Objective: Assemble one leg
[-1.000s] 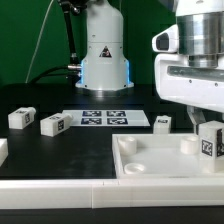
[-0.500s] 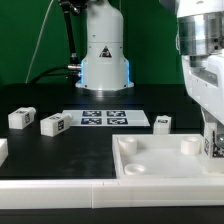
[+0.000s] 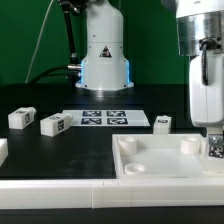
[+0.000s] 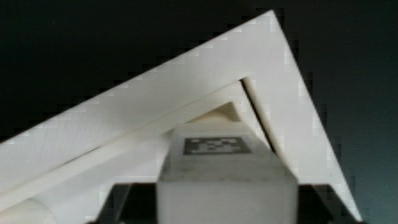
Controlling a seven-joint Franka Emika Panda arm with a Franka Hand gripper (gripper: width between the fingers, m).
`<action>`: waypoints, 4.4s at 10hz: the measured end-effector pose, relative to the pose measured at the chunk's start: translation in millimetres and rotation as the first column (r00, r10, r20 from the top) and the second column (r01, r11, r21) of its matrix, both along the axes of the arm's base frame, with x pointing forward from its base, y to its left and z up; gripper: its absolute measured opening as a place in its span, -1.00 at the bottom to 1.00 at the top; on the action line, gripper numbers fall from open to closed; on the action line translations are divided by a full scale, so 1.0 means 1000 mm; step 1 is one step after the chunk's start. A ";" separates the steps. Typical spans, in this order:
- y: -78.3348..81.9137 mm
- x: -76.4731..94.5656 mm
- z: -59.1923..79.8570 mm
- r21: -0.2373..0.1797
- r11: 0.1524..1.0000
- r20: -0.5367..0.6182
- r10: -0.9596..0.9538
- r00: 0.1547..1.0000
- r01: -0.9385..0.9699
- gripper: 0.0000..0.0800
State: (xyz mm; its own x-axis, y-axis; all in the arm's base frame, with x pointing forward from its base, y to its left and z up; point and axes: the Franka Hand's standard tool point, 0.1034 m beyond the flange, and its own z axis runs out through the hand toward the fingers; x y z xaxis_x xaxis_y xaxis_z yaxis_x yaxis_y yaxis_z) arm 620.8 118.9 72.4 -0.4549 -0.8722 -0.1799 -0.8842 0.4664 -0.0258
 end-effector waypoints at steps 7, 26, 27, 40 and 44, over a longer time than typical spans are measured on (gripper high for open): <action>-0.003 0.000 0.000 -0.050 0.922 0.046 0.385 0.922 -0.383 0.62; -0.005 -0.002 -0.002 -0.173 -0.044 -0.031 0.999 -0.039 -0.984 -0.28; -0.004 -0.002 -0.002 -0.170 0.008 -0.028 1.000 0.013 -0.985 -0.28; 0.003 -0.002 -0.002 -0.081 0.983 0.016 0.165 0.986 -0.163 -0.27; -0.002 -0.002 -0.002 -0.080 0.996 0.015 0.048 0.999 -0.047 -0.27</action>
Offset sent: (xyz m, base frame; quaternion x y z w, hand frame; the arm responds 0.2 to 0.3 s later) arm 0.0019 -0.0030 -0.0009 0.0044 -0.0073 -0.1042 0.9945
